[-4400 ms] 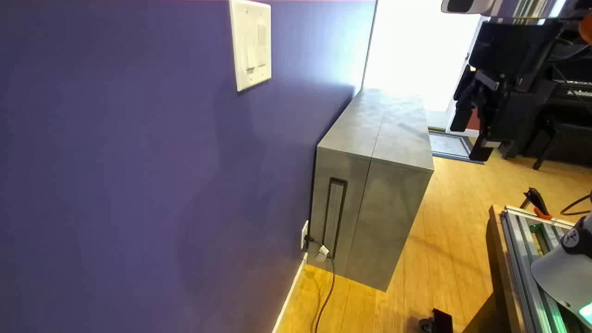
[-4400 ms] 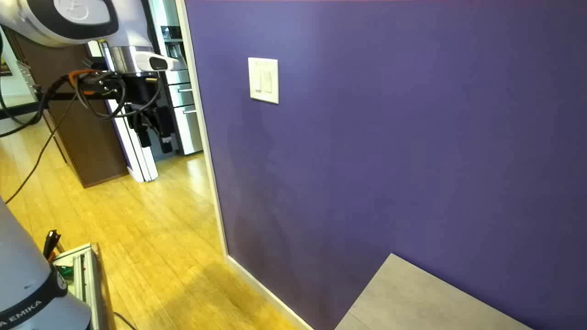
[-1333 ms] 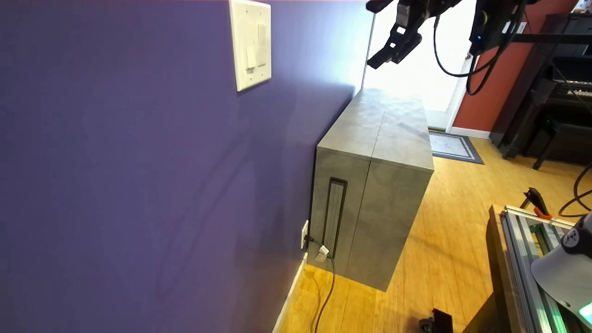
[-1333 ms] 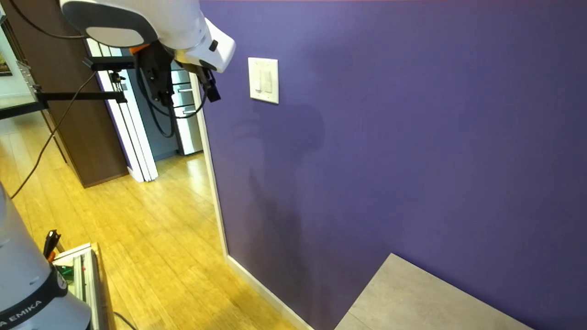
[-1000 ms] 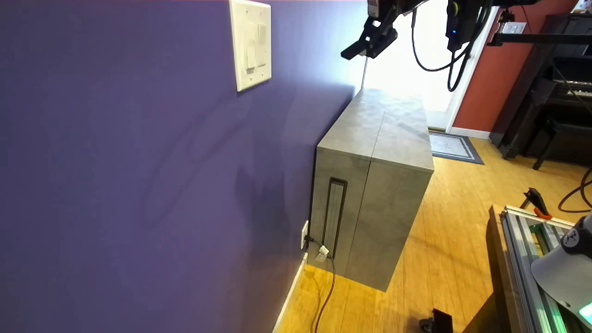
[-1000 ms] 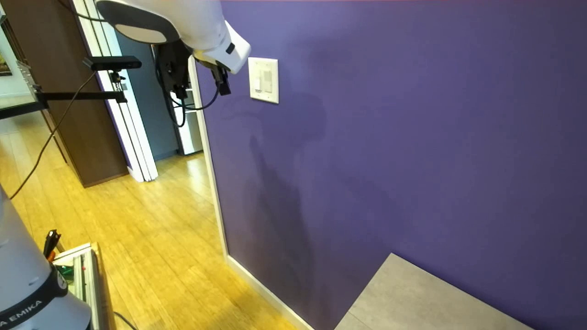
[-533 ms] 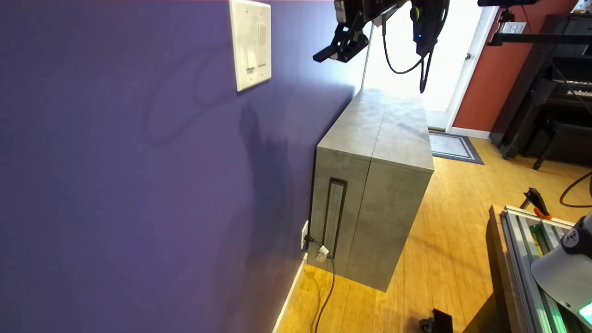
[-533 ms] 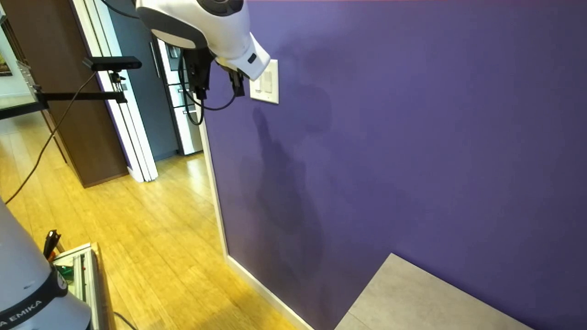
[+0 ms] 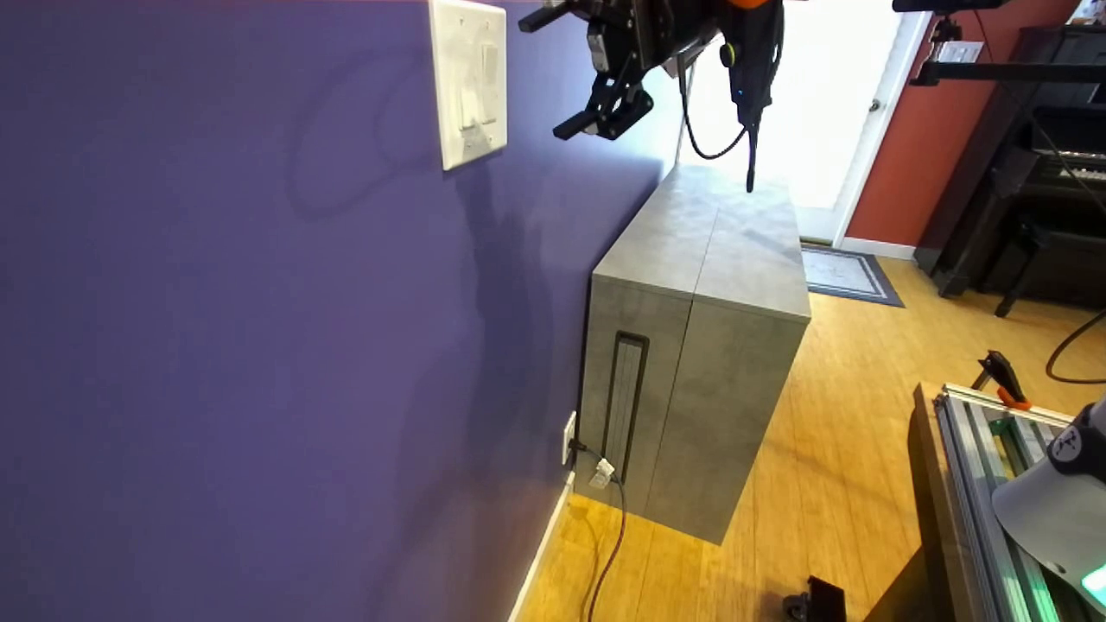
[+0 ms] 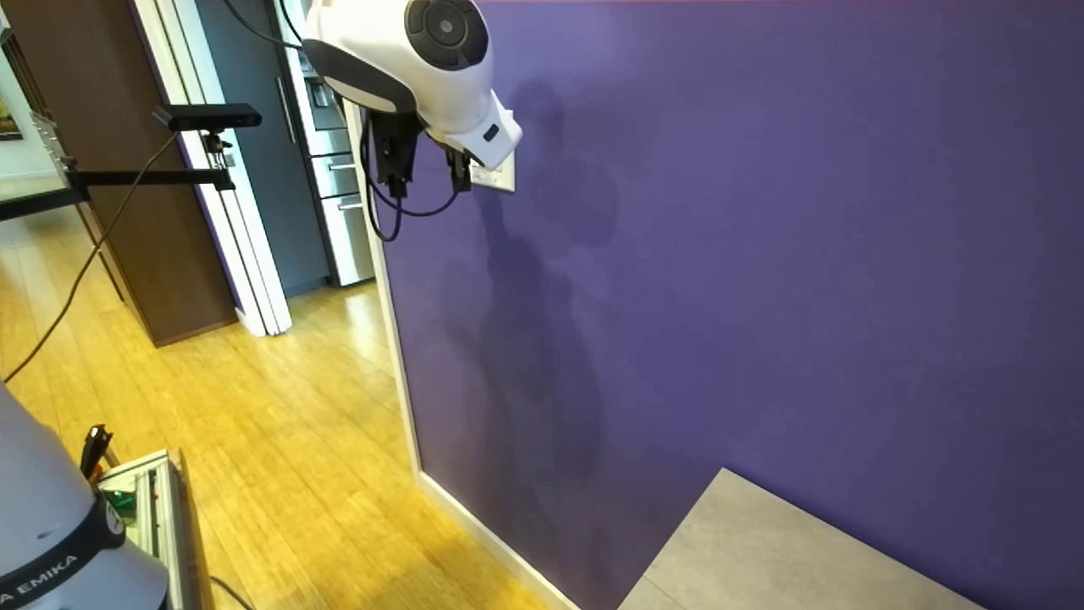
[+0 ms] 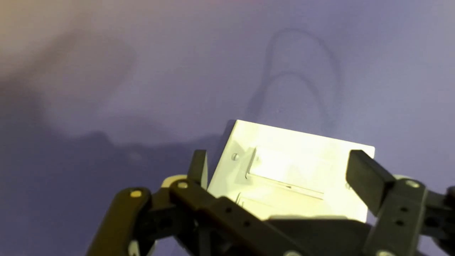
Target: Switch off the light
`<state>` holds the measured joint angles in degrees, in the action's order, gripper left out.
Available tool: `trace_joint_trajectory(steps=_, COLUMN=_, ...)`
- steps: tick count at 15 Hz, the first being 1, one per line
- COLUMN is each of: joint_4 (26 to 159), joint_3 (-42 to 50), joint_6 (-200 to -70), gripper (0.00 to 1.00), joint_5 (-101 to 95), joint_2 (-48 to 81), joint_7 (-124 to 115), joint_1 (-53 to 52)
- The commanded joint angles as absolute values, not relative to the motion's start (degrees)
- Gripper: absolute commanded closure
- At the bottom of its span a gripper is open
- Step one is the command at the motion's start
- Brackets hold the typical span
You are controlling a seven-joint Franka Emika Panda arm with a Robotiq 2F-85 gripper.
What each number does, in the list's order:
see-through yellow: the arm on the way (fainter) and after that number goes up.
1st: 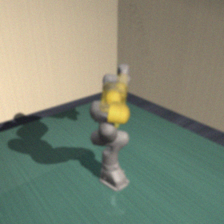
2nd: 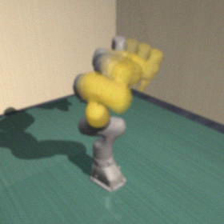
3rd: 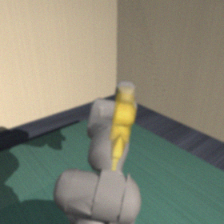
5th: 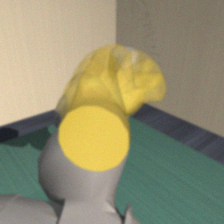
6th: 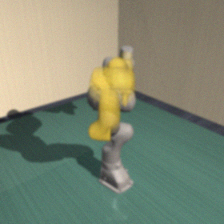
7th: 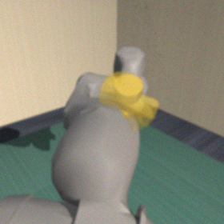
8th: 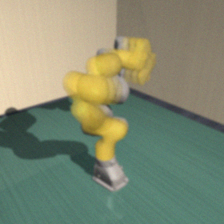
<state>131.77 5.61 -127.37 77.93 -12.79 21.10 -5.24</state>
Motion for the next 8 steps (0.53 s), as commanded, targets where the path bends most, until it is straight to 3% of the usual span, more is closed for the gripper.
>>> trace_joint_trajectory(steps=1, joint_4=129.0, joint_3=3.6, joint_6=-126.0, gripper=0.00, joint_5=81.0, joint_2=-9.7, joint_7=22.8, joint_1=-3.3)
trace_joint_trajectory(steps=8, joint_4=126.8, joint_3=3.0, joint_6=-126.0, gripper=0.00, joint_5=83.4, joint_2=-6.6, joint_7=23.0, joint_1=-2.3)
